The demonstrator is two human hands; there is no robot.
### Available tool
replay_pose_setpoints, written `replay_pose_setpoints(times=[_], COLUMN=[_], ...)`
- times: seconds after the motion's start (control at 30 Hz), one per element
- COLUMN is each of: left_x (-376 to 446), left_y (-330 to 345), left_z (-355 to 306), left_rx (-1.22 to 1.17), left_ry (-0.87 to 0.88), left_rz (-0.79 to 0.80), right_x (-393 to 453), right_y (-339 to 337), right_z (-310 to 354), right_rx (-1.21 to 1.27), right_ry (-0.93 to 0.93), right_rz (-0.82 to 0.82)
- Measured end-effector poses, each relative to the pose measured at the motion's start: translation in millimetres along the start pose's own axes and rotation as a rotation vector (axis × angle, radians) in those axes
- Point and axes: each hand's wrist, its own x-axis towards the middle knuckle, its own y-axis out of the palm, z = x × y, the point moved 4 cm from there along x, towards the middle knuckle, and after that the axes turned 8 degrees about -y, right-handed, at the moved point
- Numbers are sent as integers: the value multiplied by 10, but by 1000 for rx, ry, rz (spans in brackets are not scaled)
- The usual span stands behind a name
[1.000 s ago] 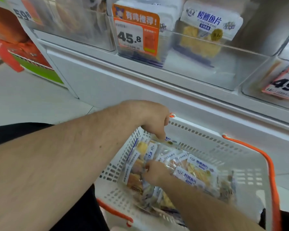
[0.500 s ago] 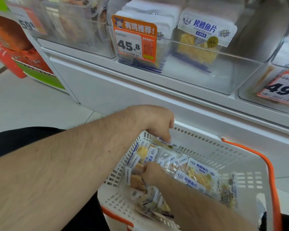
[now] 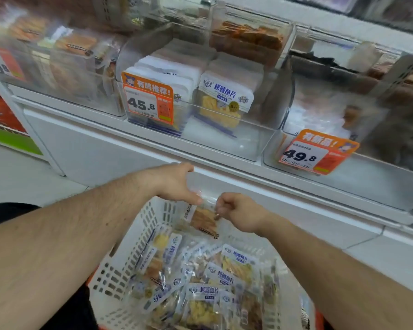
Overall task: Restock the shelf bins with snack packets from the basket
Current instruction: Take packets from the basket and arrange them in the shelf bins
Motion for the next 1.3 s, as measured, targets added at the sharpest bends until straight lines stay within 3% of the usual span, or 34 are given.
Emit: replay_pose_setpoints(times=[0.3,0.4,0.53,0.7,0.8,0.97,1.07,1.17,1.23,1.3], left_x=[-272,-340,-370,-388,-417,-381,-380,-245,-122,10], left_y=[149,143,166,176,69,-141,-286,-410,-471,-485], left_z=[-379,-525,-788,-1328,-1689,-2225,-2419,-2445,-2415,-2364], left_rx=[-570,-634,-681,-739,-764,-578,-276,54,123,63], left_ry=[225,247,282,398,478,553,612,566,466,369], left_rz=[-44,-115,-181,-241,-294,-443,-708,-986,-1020,-947], right_x=[-620,-805,-1030,-1270,-1419,-1664,-1812,-1943,-1925,-1799], right_y=[-827,-1003,-1287,-1505,-1733,-2153,-2442,-2724,-2865,-2979], right_z=[269,388,524,644,612,562,542,480,373,218], right_rx=[82,-47,-564,-548,-507,-472,-549,-615,-659,-716], right_ry=[-58,-26,49,1,4,46,55,37,60,125], right_rz=[-152,-187,-324,-439,-598,-733,-848,-997,-1027,-995])
